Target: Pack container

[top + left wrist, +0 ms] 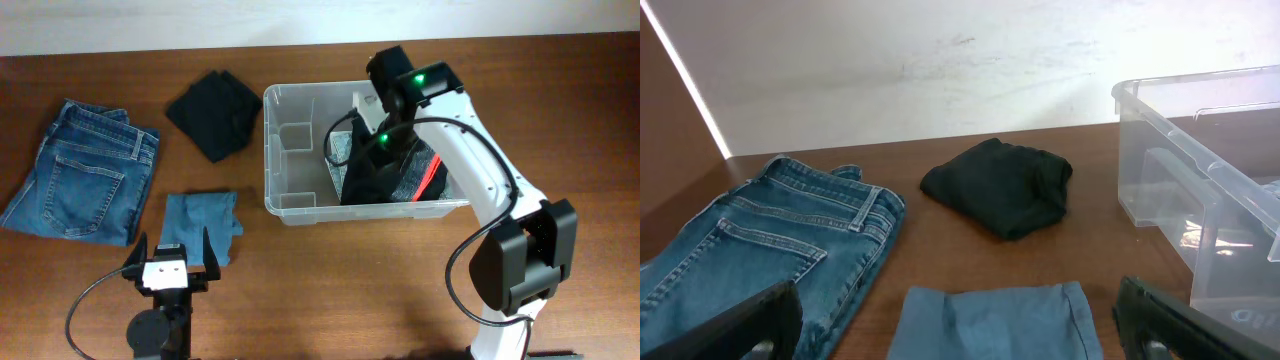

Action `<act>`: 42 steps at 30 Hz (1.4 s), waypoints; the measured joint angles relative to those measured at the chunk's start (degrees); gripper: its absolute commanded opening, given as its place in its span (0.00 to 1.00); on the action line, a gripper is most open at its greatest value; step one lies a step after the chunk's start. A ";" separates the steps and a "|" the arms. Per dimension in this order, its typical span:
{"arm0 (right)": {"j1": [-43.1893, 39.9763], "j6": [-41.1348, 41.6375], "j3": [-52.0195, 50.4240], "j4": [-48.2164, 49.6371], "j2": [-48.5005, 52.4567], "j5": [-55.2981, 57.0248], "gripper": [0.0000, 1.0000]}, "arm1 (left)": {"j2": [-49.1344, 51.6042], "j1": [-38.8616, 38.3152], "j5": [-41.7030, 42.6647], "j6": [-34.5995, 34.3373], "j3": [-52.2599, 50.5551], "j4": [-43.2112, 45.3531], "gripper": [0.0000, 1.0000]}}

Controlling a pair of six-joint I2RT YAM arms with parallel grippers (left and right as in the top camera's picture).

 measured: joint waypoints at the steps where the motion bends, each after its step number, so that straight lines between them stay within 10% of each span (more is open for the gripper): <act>1: 0.04 0.00 -0.98 0.15 0.00 0.42 0.04 | 0.00 0.00 0.00 0.00 0.00 0.00 1.00; 25: -6.56 -0.02 -18.84 12.63 0.04 6.10 0.04 | 0.00 0.00 0.00 0.00 0.00 0.00 1.00; 42: -9.03 -0.04 4.68 0.98 0.33 11.74 0.04 | 0.00 0.00 0.00 0.00 0.00 0.00 1.00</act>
